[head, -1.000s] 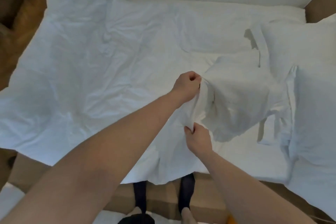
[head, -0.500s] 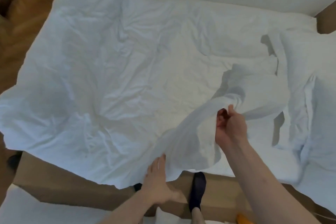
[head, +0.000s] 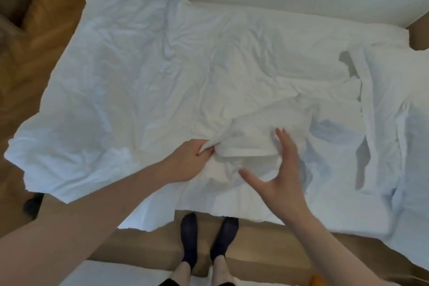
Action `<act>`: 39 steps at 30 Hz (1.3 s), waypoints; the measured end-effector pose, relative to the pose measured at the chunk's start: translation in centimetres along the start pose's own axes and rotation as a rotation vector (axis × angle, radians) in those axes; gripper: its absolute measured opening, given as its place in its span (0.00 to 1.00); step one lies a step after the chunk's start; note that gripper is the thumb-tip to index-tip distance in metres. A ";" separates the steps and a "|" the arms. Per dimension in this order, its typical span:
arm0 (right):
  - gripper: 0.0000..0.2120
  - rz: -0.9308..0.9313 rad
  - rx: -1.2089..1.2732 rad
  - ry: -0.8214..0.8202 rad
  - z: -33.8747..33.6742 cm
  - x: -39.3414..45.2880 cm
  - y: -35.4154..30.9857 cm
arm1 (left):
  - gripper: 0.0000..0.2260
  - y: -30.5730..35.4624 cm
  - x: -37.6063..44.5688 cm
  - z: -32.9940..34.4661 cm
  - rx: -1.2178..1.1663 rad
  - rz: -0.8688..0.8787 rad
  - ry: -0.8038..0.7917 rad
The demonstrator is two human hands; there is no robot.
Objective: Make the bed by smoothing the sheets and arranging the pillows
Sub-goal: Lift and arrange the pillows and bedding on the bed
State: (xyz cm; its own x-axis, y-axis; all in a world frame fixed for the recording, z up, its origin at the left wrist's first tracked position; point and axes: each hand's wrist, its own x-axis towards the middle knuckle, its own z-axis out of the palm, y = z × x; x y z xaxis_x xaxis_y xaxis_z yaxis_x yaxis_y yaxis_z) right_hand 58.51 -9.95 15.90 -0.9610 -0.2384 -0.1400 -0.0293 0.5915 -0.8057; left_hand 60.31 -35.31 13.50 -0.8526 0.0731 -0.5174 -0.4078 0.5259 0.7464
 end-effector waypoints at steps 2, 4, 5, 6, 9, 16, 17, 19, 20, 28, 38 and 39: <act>0.55 -0.176 -0.284 -0.081 2.6 -0.8 0.6 | 0.19 3.0 -0.4 0.1 0.037 0.076 -0.087; 0.51 -0.199 -0.335 -0.007 3.6 0.4 0.3 | 0.17 5.1 -0.4 0.1 0.134 0.144 -0.167; 0.47 -0.206 -0.342 0.036 3.6 1.4 0.0 | 0.16 5.7 -0.4 -0.2 0.163 0.141 -0.185; 0.44 -0.225 -0.371 0.067 3.4 2.3 -0.4 | 0.14 6.2 -0.4 -0.7 0.157 0.110 -0.192; 0.30 -0.393 -0.501 -0.019 2.6 4.9 -0.9 | 0.15 5.8 -1.9 -2.2 0.039 -0.028 -0.154; 0.09 -0.213 -0.390 -0.289 1.9 5.9 -2.7 | 0.13 -5.7 -9.6 0.0 -0.105 -0.421 0.190; 0.08 -0.149 -0.298 -0.214 1.8 6.0 -2.8 | 0.16 -7.8 -10.5 0.9 -0.216 -0.587 0.261; 0.07 0.014 -0.035 -0.054 2.1 6.3 -3.3 | 0.25 -11.2 -12.4 3.3 -0.495 -0.917 0.311; 0.07 0.091 0.094 0.016 2.5 6.6 -3.7 | 0.28 -12.4 -13.2 4.5 -0.635 -1.045 0.264; 0.14 0.456 0.355 0.276 6.0 7.8 -2.7 | 0.47 -15.1 -5.8 6.0 -1.372 -0.844 0.489; 0.04 0.375 -0.004 0.211 7.6 8.2 -2.4 | 0.27 -11.7 -2.3 -8.6 -0.584 -0.750 1.009; 0.04 0.367 0.016 0.229 7.6 9.9 -3.1 | 0.26 -10.2 -0.8 -11.1 -0.503 -0.673 1.030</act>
State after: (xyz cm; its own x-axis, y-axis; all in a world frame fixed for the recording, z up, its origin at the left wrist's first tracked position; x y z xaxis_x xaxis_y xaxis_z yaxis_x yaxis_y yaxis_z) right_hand 51.20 -20.02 12.66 -0.9433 0.1638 -0.2887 0.3280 0.5925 -0.7358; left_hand 61.54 -50.15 10.93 -0.2031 -0.8646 -0.4596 -0.7301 -0.1790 0.6595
